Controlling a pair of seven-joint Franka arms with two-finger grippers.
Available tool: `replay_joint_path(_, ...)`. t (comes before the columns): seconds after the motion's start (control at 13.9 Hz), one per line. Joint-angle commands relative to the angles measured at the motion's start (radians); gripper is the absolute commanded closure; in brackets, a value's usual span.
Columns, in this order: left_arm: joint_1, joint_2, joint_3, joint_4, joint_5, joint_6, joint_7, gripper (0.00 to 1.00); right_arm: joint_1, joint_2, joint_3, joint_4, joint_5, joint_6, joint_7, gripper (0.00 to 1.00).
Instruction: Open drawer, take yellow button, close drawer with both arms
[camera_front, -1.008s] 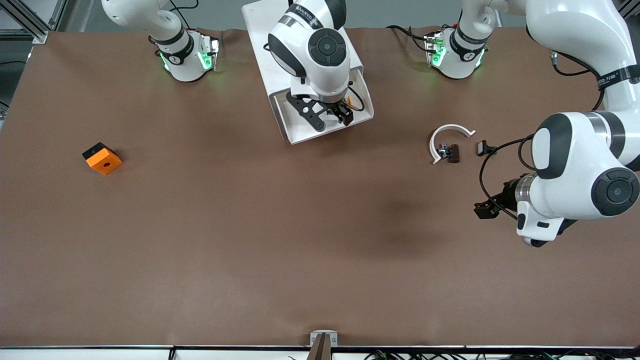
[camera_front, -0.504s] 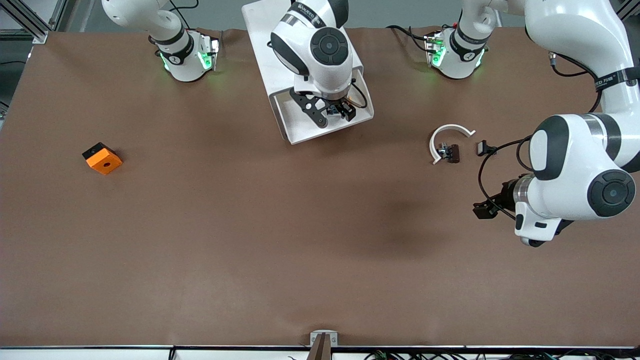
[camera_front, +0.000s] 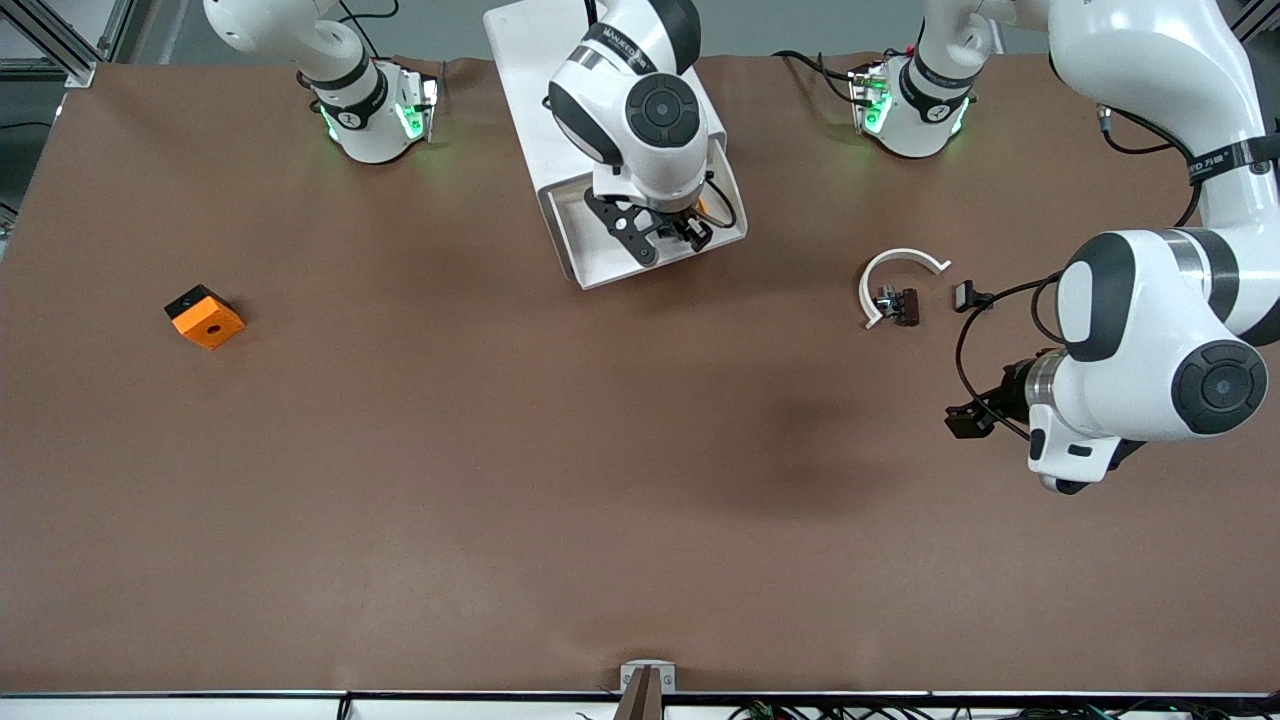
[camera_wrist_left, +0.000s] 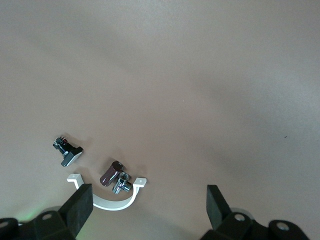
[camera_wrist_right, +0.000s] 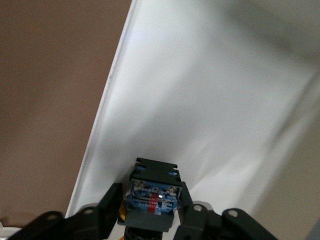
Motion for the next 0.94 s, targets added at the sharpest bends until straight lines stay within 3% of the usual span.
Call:
replay_joint_path(0.0, -0.010, -0.026, -0.001, -0.029, 0.024, 0.019, 0.015, 0.00, -0.003, 0.012, 0.000, 0.014, 0.017, -0.011, 0.007, 0.86)
replay_joint_path(0.43, -0.042, -0.023, -0.001, -0.029, 0.024, 0.025, 0.002, 0.00, -0.026, 0.000, -0.003, 0.059, 0.024, -0.067, 0.010, 0.86)
replay_joint_path(0.86, -0.142, 0.000, -0.001, -0.045, 0.021, 0.080, -0.035, 0.00, -0.216, -0.002, 0.003, 0.226, 0.181, -0.308, -0.018, 0.84)
